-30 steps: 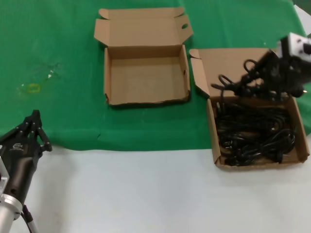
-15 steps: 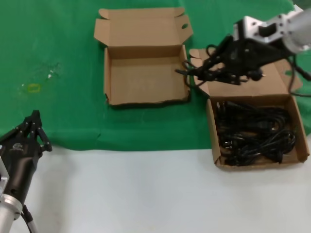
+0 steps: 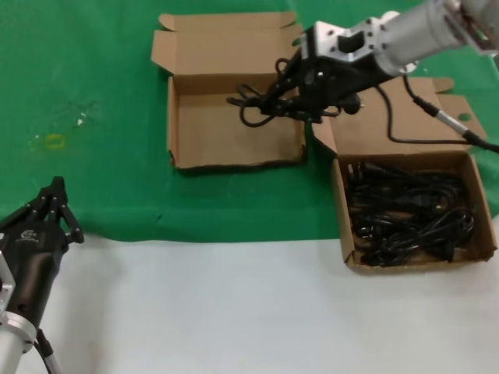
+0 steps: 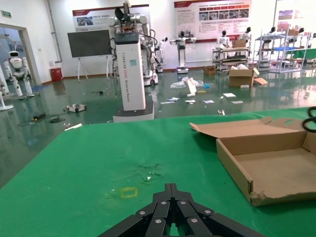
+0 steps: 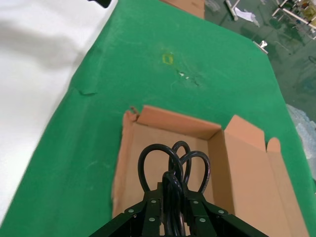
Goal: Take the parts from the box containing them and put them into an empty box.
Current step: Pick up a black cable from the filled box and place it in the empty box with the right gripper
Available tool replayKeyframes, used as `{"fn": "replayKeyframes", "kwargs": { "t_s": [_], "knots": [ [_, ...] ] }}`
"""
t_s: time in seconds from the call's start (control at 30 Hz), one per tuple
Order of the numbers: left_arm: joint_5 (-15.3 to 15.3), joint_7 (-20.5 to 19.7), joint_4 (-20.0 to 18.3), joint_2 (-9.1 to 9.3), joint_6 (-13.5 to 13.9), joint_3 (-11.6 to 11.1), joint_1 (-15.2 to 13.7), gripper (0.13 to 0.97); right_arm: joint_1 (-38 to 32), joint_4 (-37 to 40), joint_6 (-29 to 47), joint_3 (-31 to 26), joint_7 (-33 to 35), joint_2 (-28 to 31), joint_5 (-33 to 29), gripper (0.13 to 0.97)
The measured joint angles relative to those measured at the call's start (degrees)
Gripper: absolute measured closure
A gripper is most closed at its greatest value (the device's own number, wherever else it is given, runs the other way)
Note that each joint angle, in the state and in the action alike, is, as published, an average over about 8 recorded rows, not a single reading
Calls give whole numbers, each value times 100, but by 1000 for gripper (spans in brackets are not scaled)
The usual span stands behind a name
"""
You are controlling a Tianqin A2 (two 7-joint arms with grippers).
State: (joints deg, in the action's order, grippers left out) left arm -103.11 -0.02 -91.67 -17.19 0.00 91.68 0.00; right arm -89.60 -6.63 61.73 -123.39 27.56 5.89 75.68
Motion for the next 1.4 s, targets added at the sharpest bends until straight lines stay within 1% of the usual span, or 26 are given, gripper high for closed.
{"fn": "replayKeyframes", "kwargs": {
  "t_s": [0.2,0.3,0.4,0.57,0.83,1.0,1.17,1.4],
  "knots": [
    [0,0,0,0,0,0,0,953,-107,409,-324,71,198,-349,20,888],
    [0,0,0,0,0,0,0,953,-81,432,-439,41,213,-457,86,888],
    [0,0,0,0,0,0,0,953,-14,368,-542,-108,184,-526,253,888],
    [0,0,0,0,0,0,0,953,140,163,-735,-697,78,-571,835,888],
    [0,0,0,0,0,0,0,953,339,-119,-1233,-2121,-93,-586,2232,889],
    [0,0,0,0,0,0,0,953,413,-235,-1555,-2852,-166,-588,2941,889],
    [0,0,0,0,0,0,0,953,509,-357,-1860,-3250,-190,-588,3352,889],
    [0,0,0,0,0,0,0,953,648,-496,-2113,-3406,-180,-588,3532,889]
  ]
}}
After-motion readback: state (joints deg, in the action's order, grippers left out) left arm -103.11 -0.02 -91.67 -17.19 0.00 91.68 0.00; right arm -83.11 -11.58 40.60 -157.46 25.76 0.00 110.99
